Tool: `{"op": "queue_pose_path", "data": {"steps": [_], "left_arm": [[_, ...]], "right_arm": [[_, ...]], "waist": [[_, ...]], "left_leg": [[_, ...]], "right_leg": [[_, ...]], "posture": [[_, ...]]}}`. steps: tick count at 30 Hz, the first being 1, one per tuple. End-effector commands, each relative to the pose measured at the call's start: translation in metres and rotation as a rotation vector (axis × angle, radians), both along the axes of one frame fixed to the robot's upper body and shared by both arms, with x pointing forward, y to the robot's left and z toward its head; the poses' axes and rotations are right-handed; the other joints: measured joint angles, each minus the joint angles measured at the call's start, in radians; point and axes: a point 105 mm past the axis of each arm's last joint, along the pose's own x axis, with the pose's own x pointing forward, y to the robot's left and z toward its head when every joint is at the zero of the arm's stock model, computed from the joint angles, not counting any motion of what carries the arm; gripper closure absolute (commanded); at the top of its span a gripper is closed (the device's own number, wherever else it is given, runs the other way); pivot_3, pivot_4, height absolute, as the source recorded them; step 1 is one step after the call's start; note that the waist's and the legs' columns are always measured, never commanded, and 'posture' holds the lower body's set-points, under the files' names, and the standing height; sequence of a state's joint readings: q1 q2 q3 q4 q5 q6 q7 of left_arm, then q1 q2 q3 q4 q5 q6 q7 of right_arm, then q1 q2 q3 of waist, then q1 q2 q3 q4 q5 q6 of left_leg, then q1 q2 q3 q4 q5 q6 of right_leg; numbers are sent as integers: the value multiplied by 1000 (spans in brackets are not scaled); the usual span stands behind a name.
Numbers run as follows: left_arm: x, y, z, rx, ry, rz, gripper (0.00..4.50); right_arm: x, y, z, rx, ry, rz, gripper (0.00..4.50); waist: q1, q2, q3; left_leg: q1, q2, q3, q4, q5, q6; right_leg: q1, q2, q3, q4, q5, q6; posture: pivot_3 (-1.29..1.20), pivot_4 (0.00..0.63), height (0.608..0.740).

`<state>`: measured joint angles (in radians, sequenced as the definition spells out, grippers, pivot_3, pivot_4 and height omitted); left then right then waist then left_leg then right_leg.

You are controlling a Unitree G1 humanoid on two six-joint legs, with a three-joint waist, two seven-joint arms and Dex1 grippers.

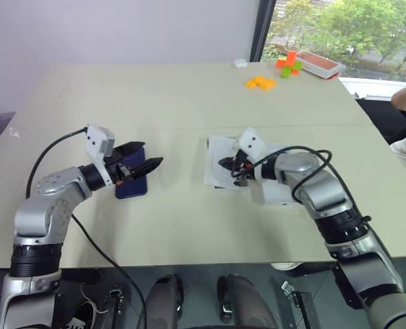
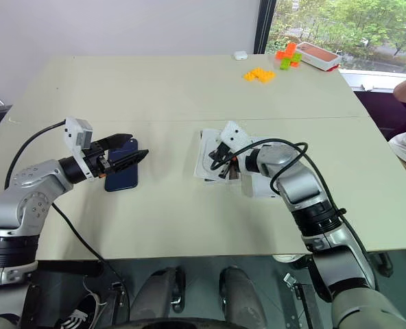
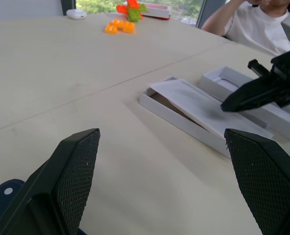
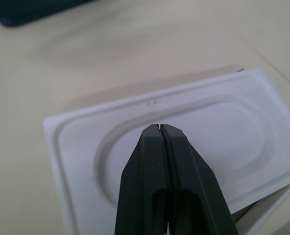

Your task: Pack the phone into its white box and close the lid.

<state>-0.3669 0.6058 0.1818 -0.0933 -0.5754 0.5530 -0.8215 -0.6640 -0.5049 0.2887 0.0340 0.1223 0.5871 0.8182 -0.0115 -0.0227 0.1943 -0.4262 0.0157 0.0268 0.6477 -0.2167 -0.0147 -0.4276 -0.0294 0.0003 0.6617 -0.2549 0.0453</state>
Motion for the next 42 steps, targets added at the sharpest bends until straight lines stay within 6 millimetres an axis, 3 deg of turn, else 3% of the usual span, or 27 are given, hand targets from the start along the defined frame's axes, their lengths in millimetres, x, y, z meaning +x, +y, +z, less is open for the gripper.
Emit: {"op": "queue_pose_path", "data": {"steps": [1,13,25,34,42], "left_arm": [[-1,-7,14,9,-77,-7,208],[5,-5,22,-3,-101,29,208],[6,-5,23,-10,-109,47,208],[10,-4,22,-14,-107,64,208],[10,-1,22,-13,-109,75,208]], "right_arm": [[1,-1,-4,-122,-62,50,4444],[9,-16,-5,-324,-192,147,4444],[14,-4,-9,-272,-218,157,4444],[20,1,9,-202,-238,131,4444],[7,11,-9,-215,-197,191,4444]], "waist": [[0,0,0],[-2,0,0],[-2,0,0],[-3,0,0],[-1,0,0]], "left_leg": [[0,0,0,0,0,0],[0,0,0,0,0,0],[0,0,0,0,0,0],[0,0,0,0,0,0],[0,0,0,0,0,0]], "right_leg": [[0,0,0,0,0,0],[0,2,0,0,2,3],[0,3,0,0,2,4],[0,3,0,0,2,4],[0,2,0,1,2,4]], "posture": [[0,150,740],[0,150,740],[0,150,740],[0,150,740],[0,150,740]]}}
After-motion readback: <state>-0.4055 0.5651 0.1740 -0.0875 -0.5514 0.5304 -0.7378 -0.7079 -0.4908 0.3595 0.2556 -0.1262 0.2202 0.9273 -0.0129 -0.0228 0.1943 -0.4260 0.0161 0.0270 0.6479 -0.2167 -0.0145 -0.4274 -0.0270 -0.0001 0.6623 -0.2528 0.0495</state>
